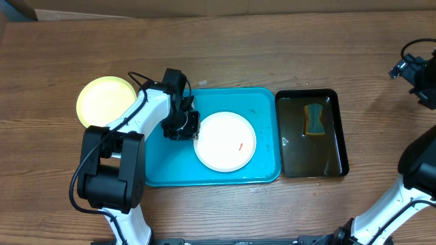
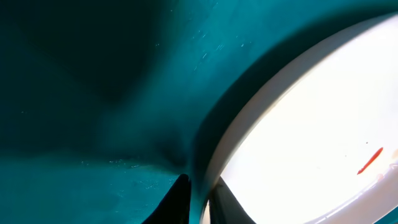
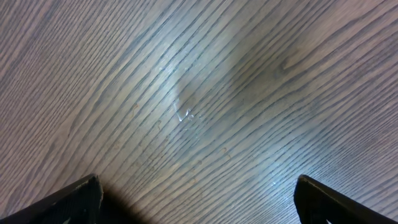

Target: Clean dirty plates on tray and stack at the side

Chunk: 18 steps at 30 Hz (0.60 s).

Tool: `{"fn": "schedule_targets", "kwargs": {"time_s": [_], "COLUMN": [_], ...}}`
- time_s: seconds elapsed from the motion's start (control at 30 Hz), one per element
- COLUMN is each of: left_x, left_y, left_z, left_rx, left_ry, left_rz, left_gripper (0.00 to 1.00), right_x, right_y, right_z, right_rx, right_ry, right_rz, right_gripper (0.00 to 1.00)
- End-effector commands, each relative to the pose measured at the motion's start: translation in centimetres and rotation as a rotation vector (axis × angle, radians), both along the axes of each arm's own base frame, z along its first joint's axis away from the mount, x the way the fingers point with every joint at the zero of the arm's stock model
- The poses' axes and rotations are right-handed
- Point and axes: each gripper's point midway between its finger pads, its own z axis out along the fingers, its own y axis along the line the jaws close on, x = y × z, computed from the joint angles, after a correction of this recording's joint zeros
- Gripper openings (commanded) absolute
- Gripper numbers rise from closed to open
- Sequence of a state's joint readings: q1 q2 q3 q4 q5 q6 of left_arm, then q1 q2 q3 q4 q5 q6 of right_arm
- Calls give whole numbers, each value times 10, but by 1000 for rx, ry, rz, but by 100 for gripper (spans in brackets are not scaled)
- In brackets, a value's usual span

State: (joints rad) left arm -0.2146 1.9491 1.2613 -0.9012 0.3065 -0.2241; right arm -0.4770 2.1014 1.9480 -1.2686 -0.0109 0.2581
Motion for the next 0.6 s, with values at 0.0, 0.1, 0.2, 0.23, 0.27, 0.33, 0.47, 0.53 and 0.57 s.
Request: {"fn": "schedule_targets", "kwargs": {"time_s": [0.0,0.1,0.2,0.23,0.27,0.33,0.47,0.53,0.57], "left_x": [1,4,5,5,6,7,7,9,10], "left_y": [3,2,2,2,2,2,2,2,1], "left_z": [-4,-4,-4,-4,-4,-4,-4,-4,-4], "left_rx": [7,4,4,3,3,2,3,2,1], "left_ry": [-12,-25,-29,-31,-33,-37,-37,-40,-44], "left_rz": [-40,-46,-47,-47,-47,-46,-35,-25,-17], "left_gripper": [10,4,4,4,4,4,4,4,4], "right_x": [0,0,0,0,0,1,19,21,16], "right_y": [0,0,0,0,0,0,11,34,45], "right_z": [5,5,5,5,5,5,10,12,12], "right_rx": [-8,-8,-8,-8,-8,-8,63,187,246], "right_ry": [-12,-12,-12,-12,-12,-14,-103,-132,-118], "right_rz": [-4,-4,-4,-4,-4,-4,18,45,49], "right_gripper": [100,100,100,100,100,100,100,100,100]}}
